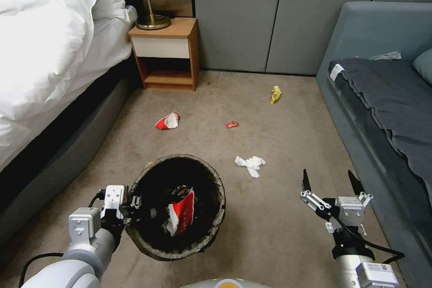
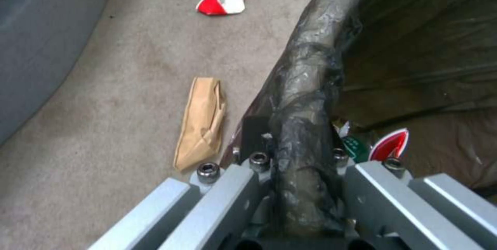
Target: Pick up the trash bin, then pick up the garbage from the floor and place it into the trash bin.
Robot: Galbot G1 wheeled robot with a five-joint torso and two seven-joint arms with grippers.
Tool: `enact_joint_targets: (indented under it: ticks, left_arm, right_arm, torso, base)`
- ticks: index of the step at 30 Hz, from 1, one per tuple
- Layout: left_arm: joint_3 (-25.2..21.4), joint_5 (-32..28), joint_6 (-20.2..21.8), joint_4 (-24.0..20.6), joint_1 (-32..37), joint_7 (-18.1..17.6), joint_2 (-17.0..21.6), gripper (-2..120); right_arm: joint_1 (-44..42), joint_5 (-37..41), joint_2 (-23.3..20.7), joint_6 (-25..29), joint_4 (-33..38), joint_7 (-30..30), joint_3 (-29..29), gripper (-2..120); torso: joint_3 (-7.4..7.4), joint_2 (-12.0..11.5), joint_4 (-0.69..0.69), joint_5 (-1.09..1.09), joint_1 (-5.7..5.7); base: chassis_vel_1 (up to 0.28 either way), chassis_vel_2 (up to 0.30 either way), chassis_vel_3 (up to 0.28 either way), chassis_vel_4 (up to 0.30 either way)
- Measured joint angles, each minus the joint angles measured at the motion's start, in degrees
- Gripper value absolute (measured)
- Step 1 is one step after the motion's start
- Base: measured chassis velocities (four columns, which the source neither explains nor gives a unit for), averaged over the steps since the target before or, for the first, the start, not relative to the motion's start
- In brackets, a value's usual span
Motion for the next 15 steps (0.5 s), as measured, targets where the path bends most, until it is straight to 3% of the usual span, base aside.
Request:
enact_joint_targets:
  ticks: [15]
  left_arm:
    - [0.01,0.01,0.0,0.0,-0.05,-0.02,0.14,2]
  right_arm:
    - [0.69,-0.61,-0.38,-0.95,-0.16,-0.32,-0.91,100]
  torso:
    - [0.0,0.0,0.0,0.0,0.0]
  base:
    - [-0.086,0.08,0.08,-0.082]
